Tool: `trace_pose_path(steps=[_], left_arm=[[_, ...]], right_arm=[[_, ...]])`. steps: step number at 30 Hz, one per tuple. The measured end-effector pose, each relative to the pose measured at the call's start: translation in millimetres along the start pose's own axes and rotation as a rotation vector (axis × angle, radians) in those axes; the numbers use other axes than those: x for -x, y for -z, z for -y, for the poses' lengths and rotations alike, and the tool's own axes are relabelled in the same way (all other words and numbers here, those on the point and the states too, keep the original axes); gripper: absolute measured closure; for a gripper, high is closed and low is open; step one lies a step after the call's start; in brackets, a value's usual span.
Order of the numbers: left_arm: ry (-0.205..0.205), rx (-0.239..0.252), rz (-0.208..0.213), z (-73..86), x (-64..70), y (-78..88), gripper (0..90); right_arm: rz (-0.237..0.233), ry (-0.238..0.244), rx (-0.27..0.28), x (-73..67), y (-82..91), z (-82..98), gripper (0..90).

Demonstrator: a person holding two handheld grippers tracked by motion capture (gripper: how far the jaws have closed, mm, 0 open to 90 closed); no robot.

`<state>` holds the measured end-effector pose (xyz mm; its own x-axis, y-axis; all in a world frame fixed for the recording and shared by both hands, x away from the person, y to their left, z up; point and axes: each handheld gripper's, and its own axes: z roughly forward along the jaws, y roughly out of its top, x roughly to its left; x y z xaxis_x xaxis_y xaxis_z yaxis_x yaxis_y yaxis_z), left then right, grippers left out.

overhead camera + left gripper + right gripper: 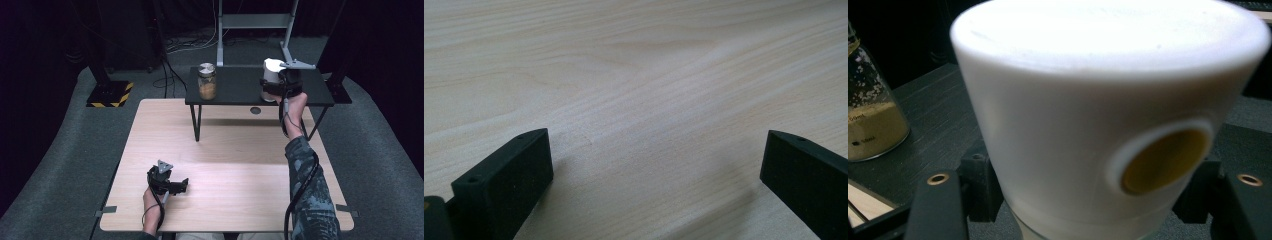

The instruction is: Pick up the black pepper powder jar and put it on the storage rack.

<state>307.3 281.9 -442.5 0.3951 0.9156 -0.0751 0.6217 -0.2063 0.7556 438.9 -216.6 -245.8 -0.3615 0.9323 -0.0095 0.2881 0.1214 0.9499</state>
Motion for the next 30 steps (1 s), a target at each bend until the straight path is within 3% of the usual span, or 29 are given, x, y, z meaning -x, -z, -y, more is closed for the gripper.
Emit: trace_pose_path(steps=[13,14,16,20,24,30], left_arm=[[-0.005,-0.002,-0.001,-0.4,0.6,-0.1,0.0],[-0.004,-0.002,-0.001,-0.3,0.6,-0.1,0.0],[-0.005,-0.002,0.000,-0.4,0.4,-0.1,0.0],[-0.006,-0.003,-0.001,-0.5,0.5,-0.1,0.0],[-0.004,-0.002,0.000,-0.3,0.3,0.0,0.0],[-0.004,-0.002,0.000,-0.3,0.3,0.0,0.0]], right_arm=[[-0.009,-0.011,0.024,2.8,0.0,6.7,29.5],[-0.012,-0.014,0.025,3.5,0.4,7.3,28.5],[-0.005,-0.029,0.031,2.7,1.9,9.6,14.2],[0.001,-0.024,0.025,3.9,9.8,13.8,1.0],[0.000,-0.023,-0.013,7.0,23.3,21.7,0.0],[0.000,-0.023,-0.013,7.0,23.3,21.7,0.0]])
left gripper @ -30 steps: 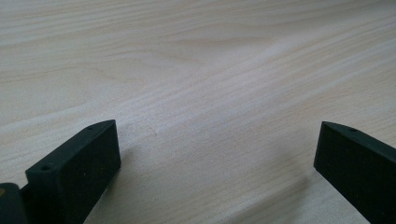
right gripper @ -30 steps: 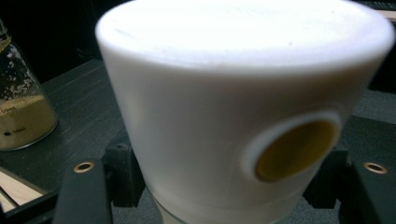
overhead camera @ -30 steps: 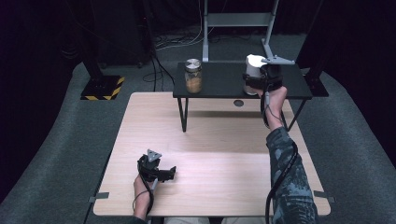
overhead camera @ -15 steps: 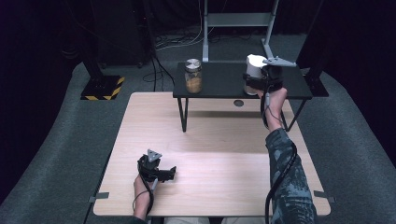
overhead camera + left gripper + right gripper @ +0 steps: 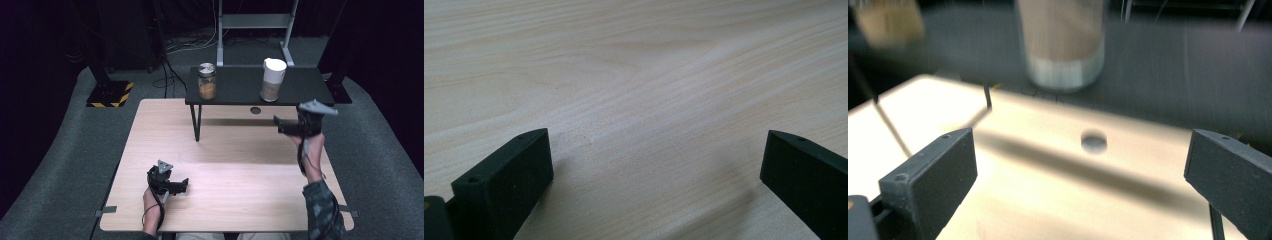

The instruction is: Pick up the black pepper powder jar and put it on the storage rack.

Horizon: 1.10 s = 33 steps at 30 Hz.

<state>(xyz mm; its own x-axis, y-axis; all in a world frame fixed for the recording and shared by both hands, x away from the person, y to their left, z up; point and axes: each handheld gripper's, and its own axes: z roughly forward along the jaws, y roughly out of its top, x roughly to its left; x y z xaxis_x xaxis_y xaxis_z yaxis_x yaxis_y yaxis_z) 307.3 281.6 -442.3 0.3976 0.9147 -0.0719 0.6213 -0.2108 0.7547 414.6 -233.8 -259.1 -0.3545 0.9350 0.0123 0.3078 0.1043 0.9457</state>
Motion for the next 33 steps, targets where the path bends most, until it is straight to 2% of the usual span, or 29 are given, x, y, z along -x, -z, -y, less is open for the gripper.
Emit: trace_pose_path(steps=[8,9,13,15,17,23,25,26,27,33], left_arm=[[0.000,0.000,0.000,-0.1,-0.1,0.1,0.0],[0.001,0.000,0.001,-0.1,-0.2,0.0,0.0],[0.002,0.001,0.002,0.1,-0.6,0.1,0.0],[0.001,0.000,0.001,0.0,-0.2,0.0,0.0],[-0.002,-0.001,-0.002,-0.3,0.6,-0.1,0.0],[-0.015,-0.008,-0.011,-1.5,3.0,-0.6,0.0],[-0.022,-0.012,-0.016,-2.2,4.4,-0.8,0.0],[-0.050,-0.027,-0.041,-4.4,11.6,-2.4,0.0],[-0.050,-0.027,-0.041,-4.3,11.6,-2.4,0.0],[-0.050,-0.027,-0.040,-4.3,11.4,-2.3,0.0]], right_arm=[[0.000,0.000,0.000,0.0,0.0,0.0,0.0],[-0.005,-0.004,-0.003,1.5,4.4,4.4,0.0],[-0.006,0.002,-0.007,4.8,34.4,41.5,0.0],[-0.007,0.002,-0.011,6.4,51.6,68.7,0.0],[-0.007,-0.005,-0.043,6.9,65.8,97.7,0.0],[0.019,-0.039,-0.199,2.3,91.2,185.2,0.0],[0.035,-0.042,-0.247,-0.4,95.7,203.7,0.0],[0.038,-0.048,-0.261,-0.9,97.7,211.3,0.0],[0.086,-0.049,-0.302,-7.0,100.1,226.4,0.0],[0.089,-0.062,-0.284,-5.7,102.8,229.0,0.0]])
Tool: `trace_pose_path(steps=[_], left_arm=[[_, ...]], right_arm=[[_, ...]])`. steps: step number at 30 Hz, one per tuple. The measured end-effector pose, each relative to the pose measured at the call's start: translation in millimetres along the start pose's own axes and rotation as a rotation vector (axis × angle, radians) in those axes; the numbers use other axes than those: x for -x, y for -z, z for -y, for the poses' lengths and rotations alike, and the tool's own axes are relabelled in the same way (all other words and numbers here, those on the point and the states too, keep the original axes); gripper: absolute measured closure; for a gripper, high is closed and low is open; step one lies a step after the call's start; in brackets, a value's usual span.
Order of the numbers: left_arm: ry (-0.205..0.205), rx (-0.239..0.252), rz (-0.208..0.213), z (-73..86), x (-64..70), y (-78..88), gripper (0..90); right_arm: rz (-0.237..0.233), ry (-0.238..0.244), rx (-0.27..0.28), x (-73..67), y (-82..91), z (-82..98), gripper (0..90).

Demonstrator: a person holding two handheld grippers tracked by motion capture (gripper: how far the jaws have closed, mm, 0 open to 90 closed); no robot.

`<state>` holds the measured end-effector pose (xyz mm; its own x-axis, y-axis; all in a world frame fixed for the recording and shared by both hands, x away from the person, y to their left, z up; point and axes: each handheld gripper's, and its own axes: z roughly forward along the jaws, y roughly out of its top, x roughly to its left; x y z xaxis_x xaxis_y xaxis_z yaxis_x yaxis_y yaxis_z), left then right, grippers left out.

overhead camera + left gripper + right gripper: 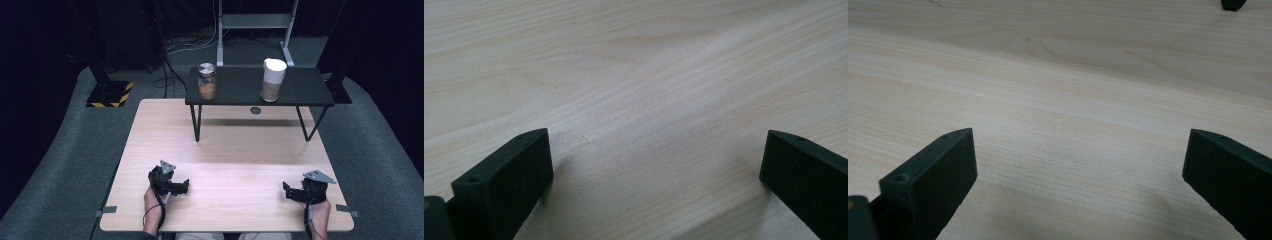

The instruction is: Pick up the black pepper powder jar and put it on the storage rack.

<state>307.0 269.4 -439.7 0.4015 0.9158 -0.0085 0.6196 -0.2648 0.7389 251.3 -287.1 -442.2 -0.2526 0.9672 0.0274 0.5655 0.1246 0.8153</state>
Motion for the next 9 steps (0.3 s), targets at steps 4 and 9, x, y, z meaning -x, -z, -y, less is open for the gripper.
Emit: trace_pose_path(steps=[4,9], left_arm=[[0.002,0.002,0.004,0.3,-1.1,0.2,0.0],[0.011,0.007,0.013,1.2,-3.7,0.7,0.0]], right_arm=[[0.004,-0.003,-0.002,-0.6,-0.1,-0.3,0.0],[0.007,0.007,-0.011,-2.0,-1.0,-1.9,0.0]])
